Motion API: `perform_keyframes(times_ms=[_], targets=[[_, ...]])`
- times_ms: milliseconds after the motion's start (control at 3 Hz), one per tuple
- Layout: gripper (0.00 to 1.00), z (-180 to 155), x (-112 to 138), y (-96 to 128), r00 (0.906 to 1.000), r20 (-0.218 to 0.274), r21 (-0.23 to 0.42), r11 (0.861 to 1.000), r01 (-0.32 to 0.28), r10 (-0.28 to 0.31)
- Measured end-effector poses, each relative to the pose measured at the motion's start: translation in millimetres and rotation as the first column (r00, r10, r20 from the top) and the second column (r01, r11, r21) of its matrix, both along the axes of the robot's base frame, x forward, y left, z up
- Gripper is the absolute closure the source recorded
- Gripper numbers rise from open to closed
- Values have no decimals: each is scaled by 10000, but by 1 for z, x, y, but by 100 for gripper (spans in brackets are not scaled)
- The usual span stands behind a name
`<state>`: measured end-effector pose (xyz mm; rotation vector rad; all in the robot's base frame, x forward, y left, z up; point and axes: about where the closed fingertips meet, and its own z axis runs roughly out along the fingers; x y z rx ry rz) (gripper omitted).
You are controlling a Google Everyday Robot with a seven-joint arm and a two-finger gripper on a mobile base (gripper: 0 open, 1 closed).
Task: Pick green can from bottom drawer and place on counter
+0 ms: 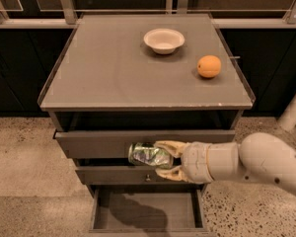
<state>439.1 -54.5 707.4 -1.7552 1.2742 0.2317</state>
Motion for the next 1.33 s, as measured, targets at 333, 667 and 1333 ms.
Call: perform_keyframes(times_ms=[333, 667, 1333], targets=[[100, 50, 21, -2, 9968, 680, -930, 9950, -358, 422], [100, 104, 33, -4, 9842, 1647, -1427, 9889, -409, 645], [100, 116, 48, -3, 9778, 1774, -2041, 9761, -747, 1119]])
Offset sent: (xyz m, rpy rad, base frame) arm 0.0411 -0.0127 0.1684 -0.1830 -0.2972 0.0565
